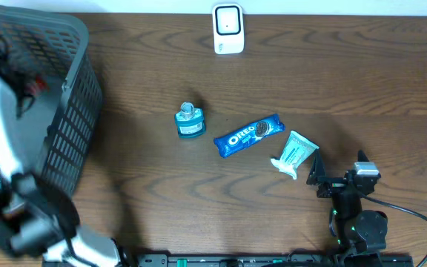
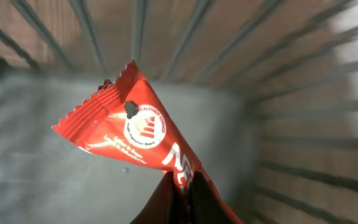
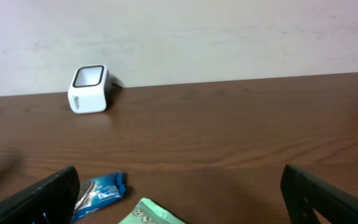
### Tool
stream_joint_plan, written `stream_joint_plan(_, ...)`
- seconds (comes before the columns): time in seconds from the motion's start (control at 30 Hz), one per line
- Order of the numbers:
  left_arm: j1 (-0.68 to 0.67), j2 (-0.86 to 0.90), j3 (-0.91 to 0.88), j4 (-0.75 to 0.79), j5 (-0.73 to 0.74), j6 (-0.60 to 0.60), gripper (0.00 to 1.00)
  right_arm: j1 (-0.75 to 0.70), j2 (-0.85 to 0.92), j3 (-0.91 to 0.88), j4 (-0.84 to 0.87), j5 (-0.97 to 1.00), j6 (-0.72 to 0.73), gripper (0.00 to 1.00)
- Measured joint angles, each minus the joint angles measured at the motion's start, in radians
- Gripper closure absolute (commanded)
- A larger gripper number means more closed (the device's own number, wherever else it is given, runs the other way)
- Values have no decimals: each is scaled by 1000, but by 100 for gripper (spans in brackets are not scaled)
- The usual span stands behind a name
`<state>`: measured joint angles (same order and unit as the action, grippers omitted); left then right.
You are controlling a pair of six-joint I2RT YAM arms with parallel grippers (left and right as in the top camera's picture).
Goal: Scan the item barcode
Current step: 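Carry the red stick out and set it below the Oreo pack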
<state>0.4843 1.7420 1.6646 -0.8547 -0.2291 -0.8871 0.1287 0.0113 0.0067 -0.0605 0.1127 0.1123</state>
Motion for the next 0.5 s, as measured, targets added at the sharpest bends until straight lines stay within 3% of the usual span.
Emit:
stream_joint_plan(0.23, -64, -330, 6, -69, 113, 137, 93, 0, 0, 0, 0, 0, 0, 1)
stream_joint_plan(0.5, -363, -441, 6, -253, 158, 282, 93, 0, 0, 0, 0, 0, 0, 1)
